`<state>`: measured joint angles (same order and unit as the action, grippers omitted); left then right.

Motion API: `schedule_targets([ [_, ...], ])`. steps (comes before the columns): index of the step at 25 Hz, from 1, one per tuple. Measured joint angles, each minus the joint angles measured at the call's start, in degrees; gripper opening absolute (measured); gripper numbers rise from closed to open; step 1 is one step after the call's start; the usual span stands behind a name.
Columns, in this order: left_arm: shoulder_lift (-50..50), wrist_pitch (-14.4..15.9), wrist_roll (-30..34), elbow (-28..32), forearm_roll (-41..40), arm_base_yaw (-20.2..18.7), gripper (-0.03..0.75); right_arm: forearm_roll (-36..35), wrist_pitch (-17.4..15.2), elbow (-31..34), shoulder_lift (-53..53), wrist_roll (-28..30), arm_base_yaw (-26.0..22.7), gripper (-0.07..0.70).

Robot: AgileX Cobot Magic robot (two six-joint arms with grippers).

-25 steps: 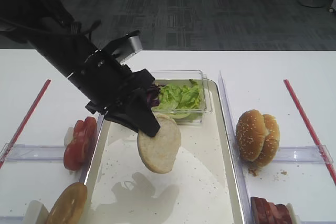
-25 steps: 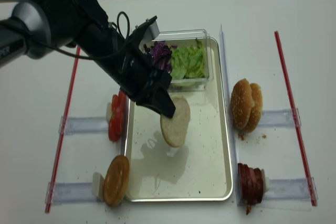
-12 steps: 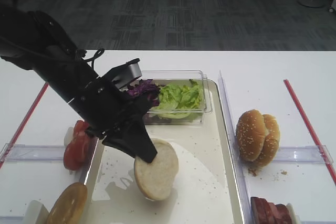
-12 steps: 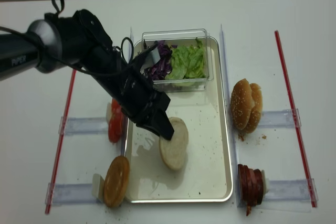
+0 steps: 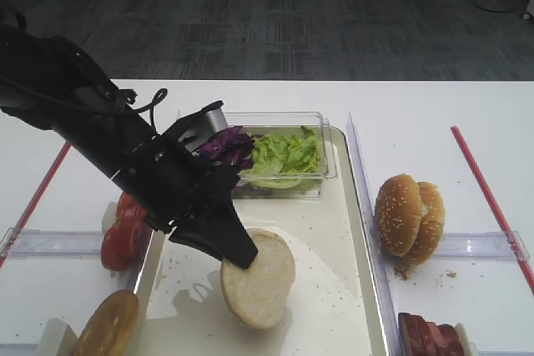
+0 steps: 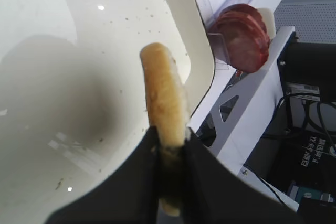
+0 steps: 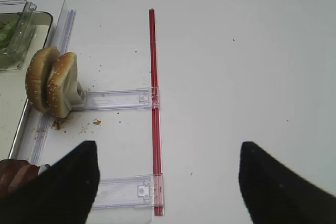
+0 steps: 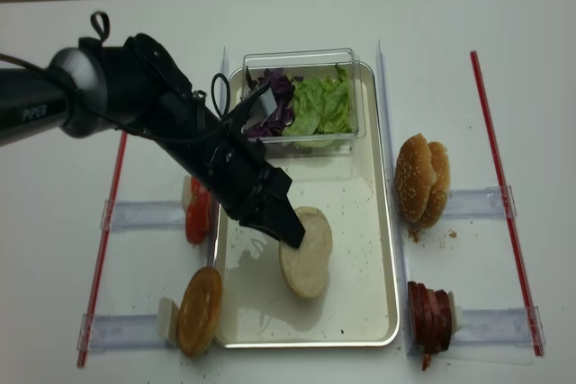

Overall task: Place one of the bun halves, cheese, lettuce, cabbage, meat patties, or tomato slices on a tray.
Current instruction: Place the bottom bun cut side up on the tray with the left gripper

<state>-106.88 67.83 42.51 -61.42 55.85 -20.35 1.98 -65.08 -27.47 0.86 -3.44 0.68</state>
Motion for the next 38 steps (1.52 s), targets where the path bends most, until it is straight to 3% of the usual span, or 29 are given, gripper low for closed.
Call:
schedule_targets([
  [18,-3.3,-0.6,3.1,0.1,4.3,4.5,0.052,0.0,0.0,0.0,0.0,0.0,0.0,0.571],
  [38,-6.6,-0.7,3.2,0.1,5.8,4.5,0.052,0.0,0.0,0.0,0.0,0.0,0.0,0.571],
])
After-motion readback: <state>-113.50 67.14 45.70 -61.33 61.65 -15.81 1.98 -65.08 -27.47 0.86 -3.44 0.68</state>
